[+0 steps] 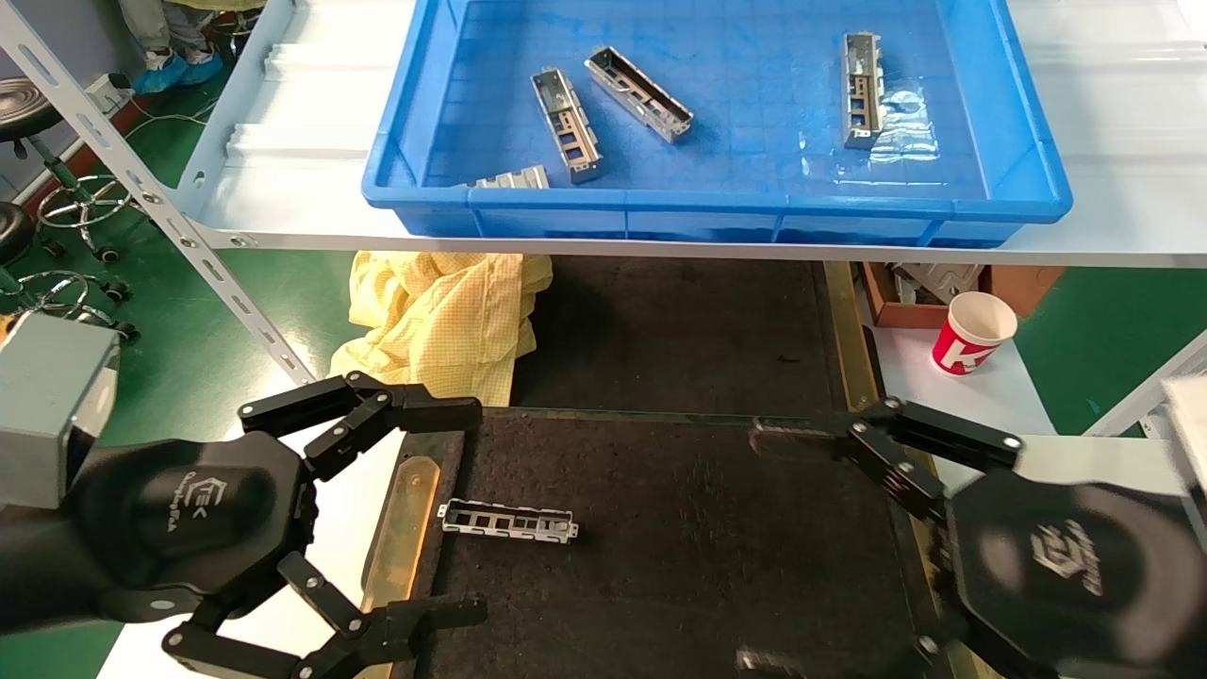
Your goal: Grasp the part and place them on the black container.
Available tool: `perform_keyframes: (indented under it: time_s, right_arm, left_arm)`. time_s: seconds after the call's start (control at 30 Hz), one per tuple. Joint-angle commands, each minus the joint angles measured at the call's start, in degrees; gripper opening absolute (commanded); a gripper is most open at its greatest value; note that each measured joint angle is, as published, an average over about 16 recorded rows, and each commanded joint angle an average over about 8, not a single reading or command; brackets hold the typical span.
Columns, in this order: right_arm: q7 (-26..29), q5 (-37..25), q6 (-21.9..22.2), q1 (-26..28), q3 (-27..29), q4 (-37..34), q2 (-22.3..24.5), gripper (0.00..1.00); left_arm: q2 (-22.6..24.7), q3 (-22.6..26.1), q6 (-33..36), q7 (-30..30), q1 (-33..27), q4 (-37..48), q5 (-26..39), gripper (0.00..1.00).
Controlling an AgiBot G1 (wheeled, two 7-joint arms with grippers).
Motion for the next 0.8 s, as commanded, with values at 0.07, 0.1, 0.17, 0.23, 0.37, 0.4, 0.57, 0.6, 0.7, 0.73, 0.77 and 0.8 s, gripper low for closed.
perform_keyframes:
  time_s: [0.07,0.1,0.17,0.23,0.37,0.4,0.57,0.6,0.7,0.73,0.77,0.8]
  right_arm:
    - [0.7,0.3,-0.5,-0.9,1.5,1.7,1.2,1.00]
    - [0.8,0.3,-0.6,-1.0,1.7,1.9,1.4,1.00]
    - [0.8,0.4,-0.5,-1.0,1.6,1.9,1.4,1.00]
    - [0.7,0.4,-0.5,-0.9,1.4,1.6,1.2,1.00]
    - [0.6,0.4,-0.3,-0.7,1.1,1.2,0.9,1.00]
    - [0.5,0.4,-0.3,-0.6,1.0,1.1,0.8,1.00]
    - [0.4,0.3,-0.2,-0.4,0.7,0.8,0.6,1.00]
    - [0.4,0.3,-0.2,-0.4,0.6,0.7,0.5,1.00]
    - [0.4,0.3,-0.1,-0.3,0.5,0.6,0.4,1.00]
    - [0.3,0.3,-0.1,-0.3,0.5,0.5,0.4,1.00]
    - [0.3,0.2,-0.1,-0.3,0.4,0.5,0.4,1.00]
    - [0.3,0.2,-0.1,-0.3,0.4,0.5,0.4,1.00]
  left_arm:
    - [0.0,0.0,0.0,0.0,0.0,0.0,0.0,1.00]
    - [0.0,0.0,0.0,0.0,0.0,0.0,0.0,1.00]
    - [0.0,0.0,0.0,0.0,0.0,0.0,0.0,1.00]
    - [0.0,0.0,0.0,0.0,0.0,0.0,0.0,1.00]
    - [0.0,0.0,0.0,0.0,0.0,0.0,0.0,1.00]
    - [0.0,0.0,0.0,0.0,0.0,0.0,0.0,1.00]
    - [0.0,0.0,0.0,0.0,0.0,0.0,0.0,1.00]
    - [0.0,0.0,0.0,0.0,0.0,0.0,0.0,1.00]
    - [0.0,0.0,0.0,0.0,0.0,0.0,0.0,1.00]
    - [0.0,0.0,0.0,0.0,0.0,0.0,0.0,1.00]
    - [0.0,0.0,0.0,0.0,0.0,0.0,0.0,1.00]
    - [0.0,0.0,0.0,0.0,0.0,0.0,0.0,1.00]
